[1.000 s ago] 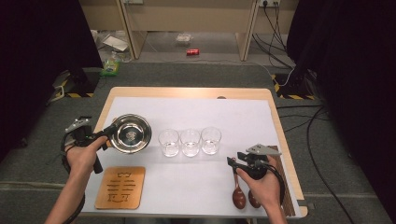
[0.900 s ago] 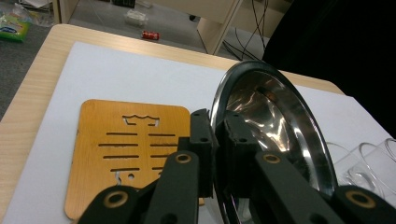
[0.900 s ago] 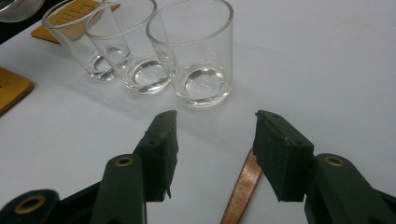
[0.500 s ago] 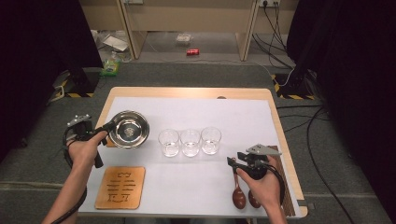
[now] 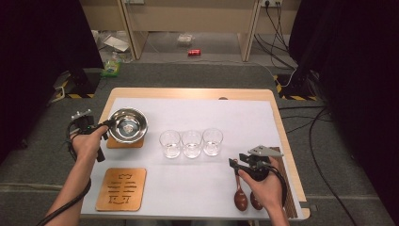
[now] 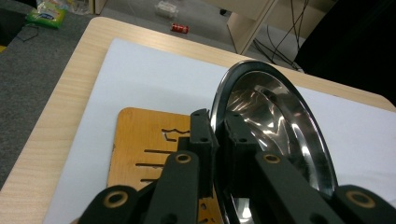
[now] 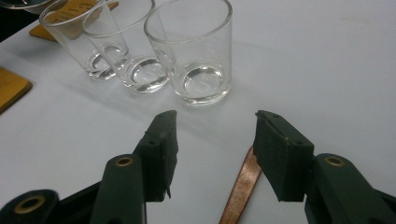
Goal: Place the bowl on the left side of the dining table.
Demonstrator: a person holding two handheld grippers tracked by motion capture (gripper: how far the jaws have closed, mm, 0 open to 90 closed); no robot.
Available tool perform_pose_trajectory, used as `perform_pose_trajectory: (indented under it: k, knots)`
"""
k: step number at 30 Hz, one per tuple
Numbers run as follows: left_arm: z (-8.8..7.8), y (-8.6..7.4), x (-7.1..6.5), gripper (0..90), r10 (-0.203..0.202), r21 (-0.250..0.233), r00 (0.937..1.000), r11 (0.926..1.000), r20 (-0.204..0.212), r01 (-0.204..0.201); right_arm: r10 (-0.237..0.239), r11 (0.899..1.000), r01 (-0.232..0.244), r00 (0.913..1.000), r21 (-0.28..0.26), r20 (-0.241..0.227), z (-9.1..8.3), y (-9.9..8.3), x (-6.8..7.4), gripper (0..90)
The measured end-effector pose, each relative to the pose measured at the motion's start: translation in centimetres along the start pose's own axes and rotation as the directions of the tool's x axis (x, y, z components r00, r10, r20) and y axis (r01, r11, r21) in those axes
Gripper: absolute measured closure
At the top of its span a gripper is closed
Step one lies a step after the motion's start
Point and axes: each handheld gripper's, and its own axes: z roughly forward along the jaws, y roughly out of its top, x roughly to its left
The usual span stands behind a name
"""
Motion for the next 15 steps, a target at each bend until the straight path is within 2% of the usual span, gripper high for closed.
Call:
perform_pose_trajectory:
  k: [9,15]
  knots:
    - [2.1,-0.3,1.0,83.3,-0.028,0.036,0.9989,0.9989,-0.039,0.03,0.002,1.0,-0.002,1.0,0.0,-0.001,0.1,0.0,0.0,49.6]
    - [3.1,-0.8,1.5,83.3,-0.067,0.054,0.9965,0.9961,-0.05,0.07,0.004,1.0,-0.004,1.0,0.001,-0.003,0.1,-0.1,0.0,49.6]
